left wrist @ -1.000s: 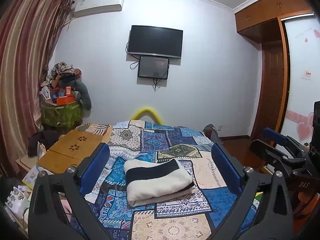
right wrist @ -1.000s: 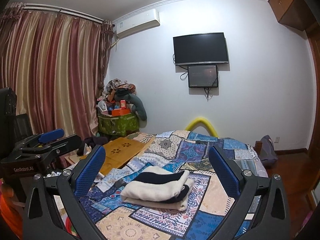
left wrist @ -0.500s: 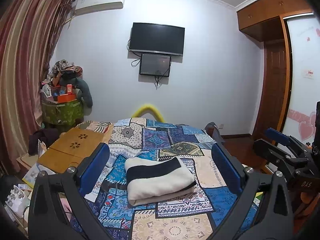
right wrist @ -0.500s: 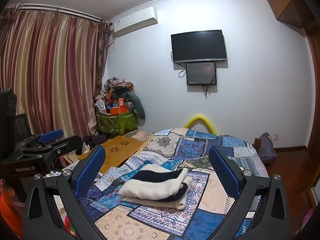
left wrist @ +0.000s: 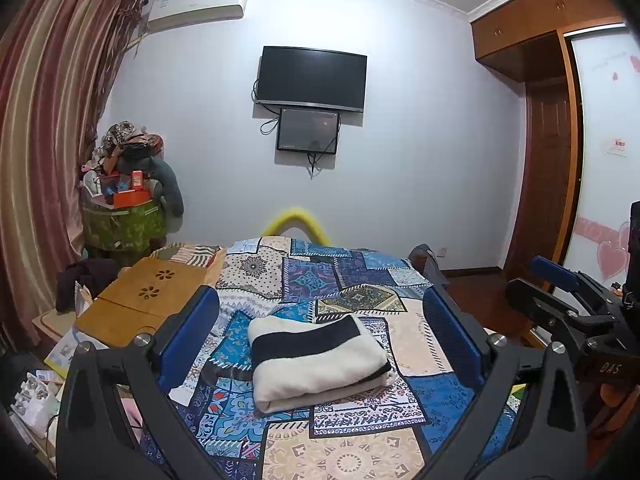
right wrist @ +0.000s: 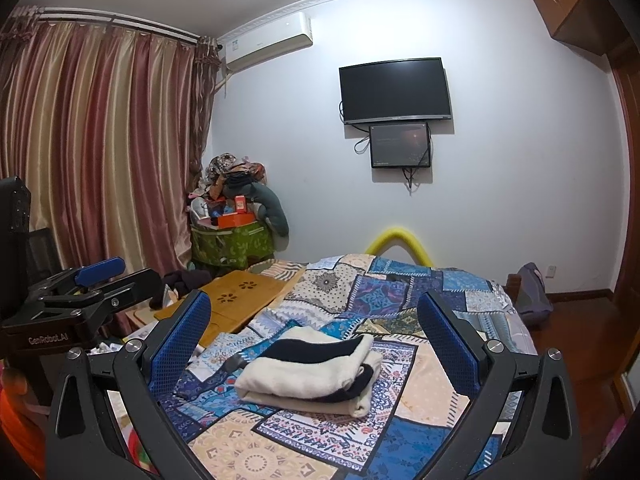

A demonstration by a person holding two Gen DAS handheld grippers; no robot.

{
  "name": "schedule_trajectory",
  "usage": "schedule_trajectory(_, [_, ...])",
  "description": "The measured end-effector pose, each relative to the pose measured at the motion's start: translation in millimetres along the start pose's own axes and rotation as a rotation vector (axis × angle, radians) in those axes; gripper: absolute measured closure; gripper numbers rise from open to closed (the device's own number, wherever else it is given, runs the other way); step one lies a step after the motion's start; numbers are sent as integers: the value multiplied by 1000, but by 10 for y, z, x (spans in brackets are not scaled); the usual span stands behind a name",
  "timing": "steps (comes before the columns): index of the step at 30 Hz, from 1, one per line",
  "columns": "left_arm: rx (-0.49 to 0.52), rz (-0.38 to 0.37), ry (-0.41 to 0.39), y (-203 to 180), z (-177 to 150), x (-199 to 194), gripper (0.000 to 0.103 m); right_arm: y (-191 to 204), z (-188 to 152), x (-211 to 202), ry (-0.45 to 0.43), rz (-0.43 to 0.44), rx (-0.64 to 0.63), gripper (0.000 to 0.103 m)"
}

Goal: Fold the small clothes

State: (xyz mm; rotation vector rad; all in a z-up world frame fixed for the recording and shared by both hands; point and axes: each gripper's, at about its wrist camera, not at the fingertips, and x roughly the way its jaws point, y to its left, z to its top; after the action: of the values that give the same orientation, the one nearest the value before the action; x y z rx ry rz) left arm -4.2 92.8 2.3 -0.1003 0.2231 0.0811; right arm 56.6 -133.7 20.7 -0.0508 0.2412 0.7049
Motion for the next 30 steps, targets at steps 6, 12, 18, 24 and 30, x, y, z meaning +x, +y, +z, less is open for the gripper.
schedule_trajectory(6, [-1, 0, 0, -1, -2, 1, 0, -2, -1, -1, 1, 0, 1, 1])
schedule_trajectory(12, [0, -1, 2, 1, -8, 3, 0, -2, -8, 4, 2, 0, 2, 1])
schedule_trajectory(18, [5, -10, 6, 2, -13, 15, 0, 17, -31, 14, 8, -1, 2, 1])
schedule_trajectory(24, [3, -28, 14, 38, -15, 21, 0, 33, -39, 15, 5, -1, 5, 1])
schedule_trajectory(30, [-5, -37, 14, 60, -27, 18, 0, 40, -36, 29, 9, -5, 9, 1])
